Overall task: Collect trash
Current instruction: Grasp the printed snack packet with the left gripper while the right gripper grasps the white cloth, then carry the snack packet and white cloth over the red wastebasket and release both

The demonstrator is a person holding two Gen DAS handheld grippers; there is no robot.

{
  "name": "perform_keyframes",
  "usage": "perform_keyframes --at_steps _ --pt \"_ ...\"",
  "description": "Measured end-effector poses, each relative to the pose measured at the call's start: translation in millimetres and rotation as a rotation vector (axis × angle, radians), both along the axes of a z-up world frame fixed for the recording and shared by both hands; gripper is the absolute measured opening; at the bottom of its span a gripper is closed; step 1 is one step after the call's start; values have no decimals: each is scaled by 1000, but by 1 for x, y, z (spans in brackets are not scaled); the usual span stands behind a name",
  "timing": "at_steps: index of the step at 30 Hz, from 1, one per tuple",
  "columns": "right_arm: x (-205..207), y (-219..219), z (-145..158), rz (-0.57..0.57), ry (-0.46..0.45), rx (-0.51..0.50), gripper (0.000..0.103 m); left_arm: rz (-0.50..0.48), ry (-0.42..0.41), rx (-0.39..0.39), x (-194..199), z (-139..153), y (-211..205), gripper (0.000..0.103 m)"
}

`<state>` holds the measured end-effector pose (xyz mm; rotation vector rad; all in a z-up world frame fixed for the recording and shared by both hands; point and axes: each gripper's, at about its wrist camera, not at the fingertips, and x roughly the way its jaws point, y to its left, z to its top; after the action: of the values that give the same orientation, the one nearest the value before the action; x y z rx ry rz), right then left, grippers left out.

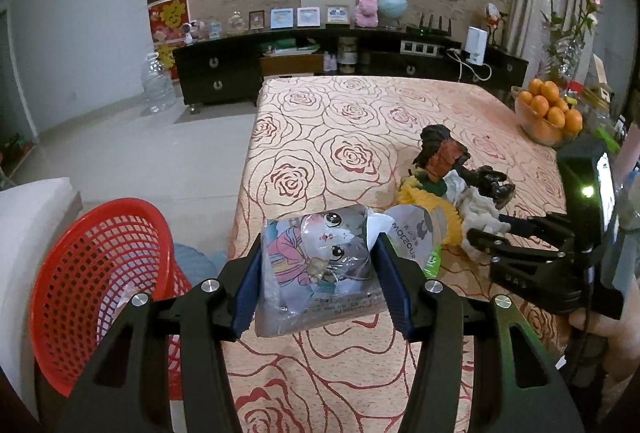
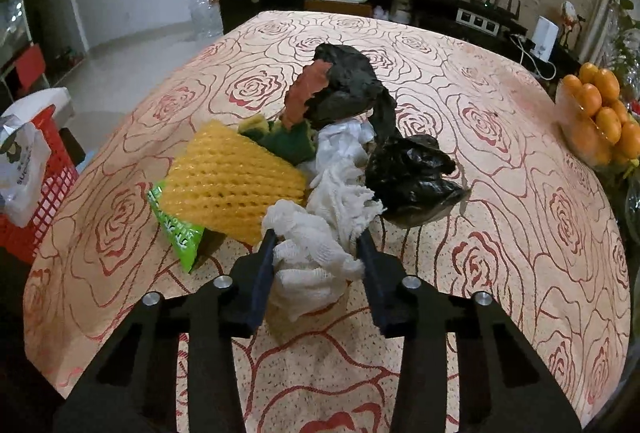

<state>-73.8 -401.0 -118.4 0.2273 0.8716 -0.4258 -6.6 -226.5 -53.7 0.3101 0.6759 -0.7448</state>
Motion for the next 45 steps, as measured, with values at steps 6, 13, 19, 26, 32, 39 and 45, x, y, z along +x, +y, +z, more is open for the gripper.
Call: perform_keyframes --at_steps 6,13,19,26,32,39,45 --pt "-20 -1 34 -19 -115 2 36 17 -11 -25 3 10 8 51" --pt "-40 3 67 -18 -226 6 36 54 -26 -65 7 25 22 51" --pt "-39 13 82 -5 -261 -8 36 100 -46 -86 12 36 34 51" --pt "-26 35 100 43 -294 -22 36 187 -59 -101 28 51 63 51" --pt "-1 55 116 103 -298 -36 36 269 -122 -68 48 74 97 51" --pt "40 89 149 223 -331 -76 36 394 -102 -74 85 71 143 51" --pt "83 134 149 380 -352 -54 36 463 -61 -66 98 58 168 51"
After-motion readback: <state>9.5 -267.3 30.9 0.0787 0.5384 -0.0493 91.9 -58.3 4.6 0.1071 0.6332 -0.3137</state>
